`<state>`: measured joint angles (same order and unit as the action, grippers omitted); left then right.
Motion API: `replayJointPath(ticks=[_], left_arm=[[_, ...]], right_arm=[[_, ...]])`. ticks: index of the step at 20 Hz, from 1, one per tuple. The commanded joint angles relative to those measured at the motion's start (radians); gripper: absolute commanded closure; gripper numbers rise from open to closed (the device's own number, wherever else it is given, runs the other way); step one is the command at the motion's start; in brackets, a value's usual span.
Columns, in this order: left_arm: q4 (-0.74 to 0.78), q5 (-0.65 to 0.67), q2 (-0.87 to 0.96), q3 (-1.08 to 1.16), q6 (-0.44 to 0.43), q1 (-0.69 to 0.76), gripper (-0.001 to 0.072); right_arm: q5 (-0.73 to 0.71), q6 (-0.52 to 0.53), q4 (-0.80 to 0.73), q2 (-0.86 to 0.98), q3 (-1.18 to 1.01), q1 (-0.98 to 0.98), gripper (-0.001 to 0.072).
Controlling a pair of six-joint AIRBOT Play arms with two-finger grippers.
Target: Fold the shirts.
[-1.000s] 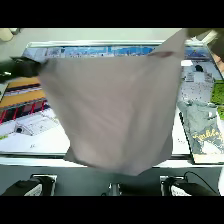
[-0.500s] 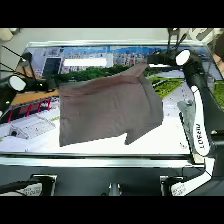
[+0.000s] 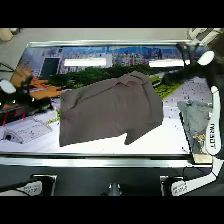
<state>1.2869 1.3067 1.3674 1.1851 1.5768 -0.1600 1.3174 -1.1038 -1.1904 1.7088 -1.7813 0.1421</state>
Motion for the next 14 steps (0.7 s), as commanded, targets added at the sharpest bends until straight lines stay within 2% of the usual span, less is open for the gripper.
replayJointPath(ticks=[1, 4, 6, 10, 12, 13, 14], left_arm=[[-0.005, 0.116, -0.134, -0.308, -0.026, -0.057, 0.0239], [-0.095, 0.003, -0.259, -0.609, -0.105, -0.057, 0.0222], [-0.156, -0.093, -0.284, -0.691, -0.112, -0.056, 0.0222], [-0.276, -0.193, -0.268, -0.718, -0.158, -0.054, 0.0222], [-0.282, -0.235, -0.265, -0.718, -0.158, -0.041, 0.0224], [-0.282, -0.258, -0.265, -0.717, -0.157, -0.039, 0.0236], [-0.282, -0.276, -0.265, -0.716, -0.156, -0.039, 0.0308]], right_arm=[[0.355, 0.103, -0.019, -0.034, 0.138, 0.080, 0.0255], [0.312, 0.136, -0.024, -0.079, 0.298, 0.076, 0.0254], [0.277, 0.132, -0.024, -0.092, 0.357, 0.076, 0.0254], [0.265, 0.141, -0.039, -0.092, 0.393, 0.076, 0.0254], [0.253, 0.141, -0.061, -0.093, 0.406, 0.076, 0.0254], [0.244, 0.141, -0.063, -0.092, 0.415, 0.076, 0.0253], [0.233, 0.146, -0.063, -0.092, 0.425, 0.076, 0.0252]])
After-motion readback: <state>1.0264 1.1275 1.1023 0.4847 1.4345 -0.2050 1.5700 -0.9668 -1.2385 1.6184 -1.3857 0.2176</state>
